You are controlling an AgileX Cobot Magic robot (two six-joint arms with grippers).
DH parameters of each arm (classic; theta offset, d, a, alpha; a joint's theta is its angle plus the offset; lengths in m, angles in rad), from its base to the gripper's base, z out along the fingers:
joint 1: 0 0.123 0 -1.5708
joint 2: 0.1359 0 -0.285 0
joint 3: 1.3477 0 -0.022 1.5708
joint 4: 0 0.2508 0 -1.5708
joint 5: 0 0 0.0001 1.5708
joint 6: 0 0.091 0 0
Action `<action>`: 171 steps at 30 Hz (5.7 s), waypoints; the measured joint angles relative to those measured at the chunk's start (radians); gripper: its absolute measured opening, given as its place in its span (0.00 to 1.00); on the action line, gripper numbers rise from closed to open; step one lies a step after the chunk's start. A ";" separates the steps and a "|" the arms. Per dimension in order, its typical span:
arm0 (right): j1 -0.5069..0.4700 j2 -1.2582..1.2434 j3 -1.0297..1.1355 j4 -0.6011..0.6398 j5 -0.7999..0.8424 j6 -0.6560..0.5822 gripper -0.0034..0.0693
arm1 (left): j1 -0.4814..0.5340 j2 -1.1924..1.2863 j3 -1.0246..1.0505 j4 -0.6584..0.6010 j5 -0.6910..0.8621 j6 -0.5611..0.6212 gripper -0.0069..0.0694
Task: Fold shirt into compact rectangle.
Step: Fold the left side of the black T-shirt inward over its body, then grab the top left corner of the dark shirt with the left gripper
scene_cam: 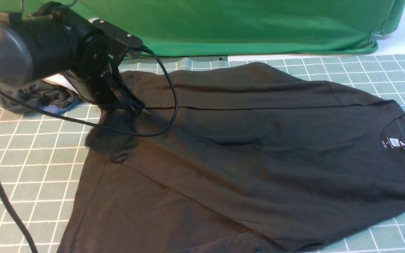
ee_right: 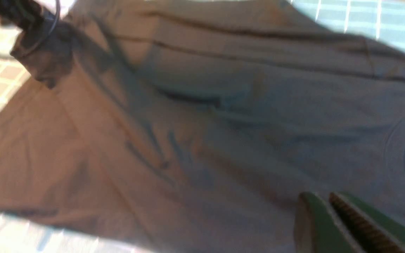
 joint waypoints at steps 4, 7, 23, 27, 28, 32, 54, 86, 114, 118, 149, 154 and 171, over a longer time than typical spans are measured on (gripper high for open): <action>0.000 0.074 -0.032 -0.003 0.124 0.000 0.13 | 0.000 0.005 -0.001 0.043 -0.028 -0.049 0.55; 0.000 0.160 -0.074 -0.004 0.245 -0.008 0.14 | 0.000 0.004 -0.002 0.044 0.020 -0.129 0.69; 0.354 0.638 -0.098 -0.263 0.138 0.065 0.46 | 0.000 -0.349 0.364 -0.348 0.050 -0.146 0.10; 0.418 0.758 -0.098 -0.296 0.021 0.076 0.61 | 0.000 -0.446 0.521 -0.396 0.036 -0.134 0.10; 0.430 0.798 -0.098 -0.303 -0.030 0.076 0.64 | 0.000 -0.473 0.558 -0.401 0.034 -0.134 0.10; 0.437 0.922 -0.098 -0.324 -0.091 0.077 0.68 | 0.000 -0.526 0.622 -0.406 0.034 -0.134 0.10; 0.481 1.001 -0.069 -0.326 -0.087 0.105 0.08 | 0.000 -0.641 0.634 -0.420 0.025 -0.135 0.11; 0.558 0.663 0.134 -0.320 -0.053 0.284 0.20 | 0.000 -0.553 0.793 -0.466 0.222 -0.137 0.70; 0.558 0.663 0.134 -0.316 -0.040 0.284 0.28 | 0.000 -0.573 0.790 -0.553 0.430 -0.122 0.11; 0.558 0.663 0.134 -0.316 -0.035 0.284 0.31 | 0.000 -0.666 0.791 -0.574 0.461 -0.134 0.12; 0.558 0.663 0.134 -0.316 -0.053 0.287 0.38 | 0.130 -0.274 0.046 -0.435 0.283 -0.177 0.16; 0.558 0.663 0.134 -0.316 -0.054 0.306 0.38 | 0.143 -0.054 -0.028 -0.572 0.161 -0.038 0.10; 0.558 0.663 0.134 -0.316 -0.061 0.326 0.38 | 0.205 0.237 -0.056 -0.542 -0.033 -0.101 0.10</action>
